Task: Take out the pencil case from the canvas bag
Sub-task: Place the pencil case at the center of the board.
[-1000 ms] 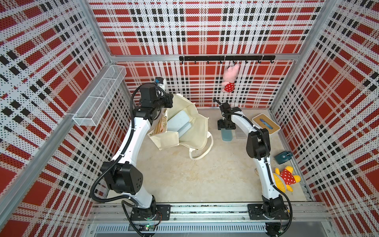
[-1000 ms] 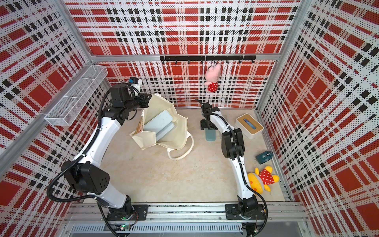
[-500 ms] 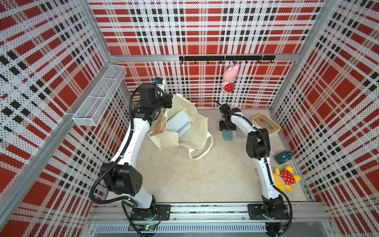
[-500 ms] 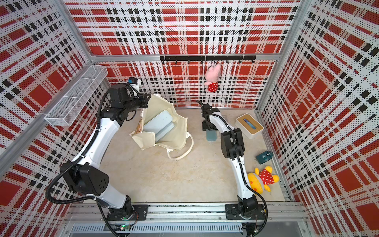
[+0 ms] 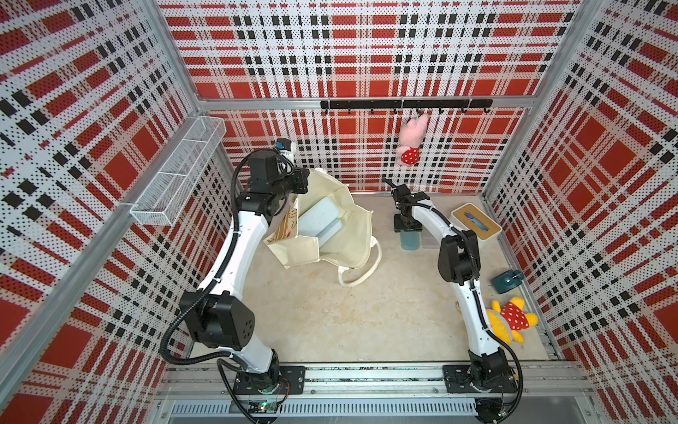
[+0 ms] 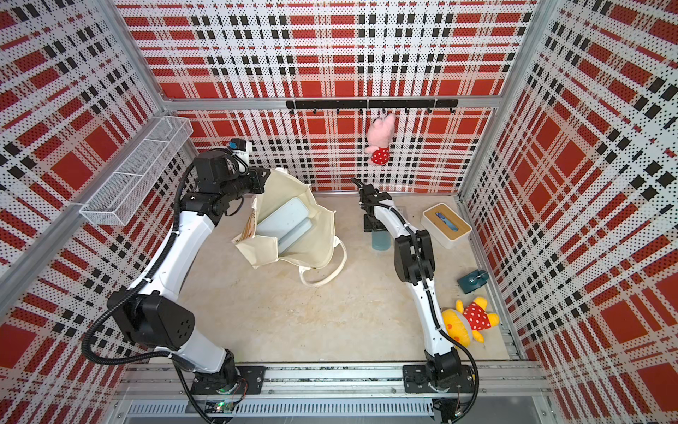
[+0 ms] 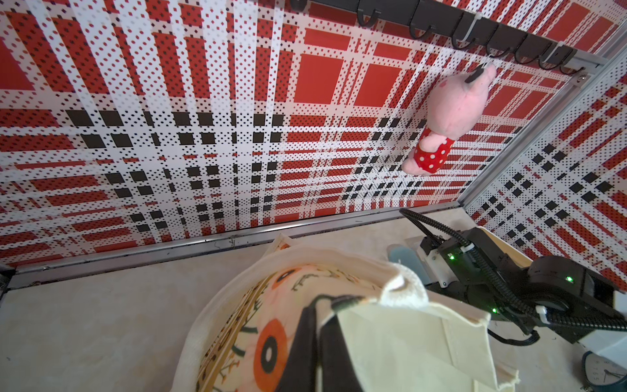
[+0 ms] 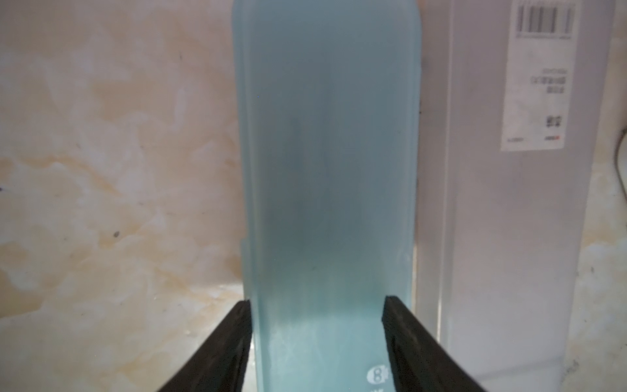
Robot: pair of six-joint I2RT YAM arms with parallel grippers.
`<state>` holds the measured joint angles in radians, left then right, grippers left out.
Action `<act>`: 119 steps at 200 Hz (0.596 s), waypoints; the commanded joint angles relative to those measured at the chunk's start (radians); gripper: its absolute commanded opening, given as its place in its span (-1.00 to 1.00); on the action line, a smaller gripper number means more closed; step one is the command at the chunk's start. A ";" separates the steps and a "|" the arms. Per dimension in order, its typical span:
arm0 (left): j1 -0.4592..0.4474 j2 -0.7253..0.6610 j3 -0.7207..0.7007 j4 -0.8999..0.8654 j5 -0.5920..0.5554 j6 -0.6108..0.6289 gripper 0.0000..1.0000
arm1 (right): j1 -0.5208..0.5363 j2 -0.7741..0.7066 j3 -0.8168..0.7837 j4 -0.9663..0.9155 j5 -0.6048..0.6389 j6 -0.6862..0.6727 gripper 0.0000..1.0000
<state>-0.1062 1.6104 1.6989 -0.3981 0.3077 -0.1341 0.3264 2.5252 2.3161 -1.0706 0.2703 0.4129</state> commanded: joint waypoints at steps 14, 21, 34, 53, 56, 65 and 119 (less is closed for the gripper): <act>0.005 -0.041 0.042 0.113 0.026 -0.015 -1.00 | -0.013 0.032 0.029 -0.031 0.041 0.008 0.29; 0.003 -0.039 0.045 0.113 0.027 -0.015 -1.00 | -0.015 0.033 0.032 -0.033 0.038 0.007 0.29; -0.001 -0.034 0.050 0.113 0.028 -0.015 -1.00 | -0.014 0.032 0.038 -0.037 0.036 0.007 0.29; -0.008 -0.029 0.056 0.109 0.028 -0.016 -1.00 | -0.015 0.022 0.053 -0.041 0.025 0.009 0.30; -0.007 -0.028 0.056 0.108 0.028 -0.016 -1.00 | -0.014 0.018 0.054 -0.041 0.023 0.010 0.30; -0.012 -0.027 0.060 0.108 0.028 -0.016 -1.00 | -0.014 -0.001 0.058 -0.038 0.012 0.013 0.31; -0.094 -0.011 0.075 0.095 -0.056 -0.005 -1.00 | -0.007 -0.306 -0.162 0.164 -0.001 0.030 0.35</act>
<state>-0.1558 1.6115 1.7008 -0.4000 0.2806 -0.1467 0.3176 2.4336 2.2524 -1.0367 0.2768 0.4313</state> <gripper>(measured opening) 0.054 0.674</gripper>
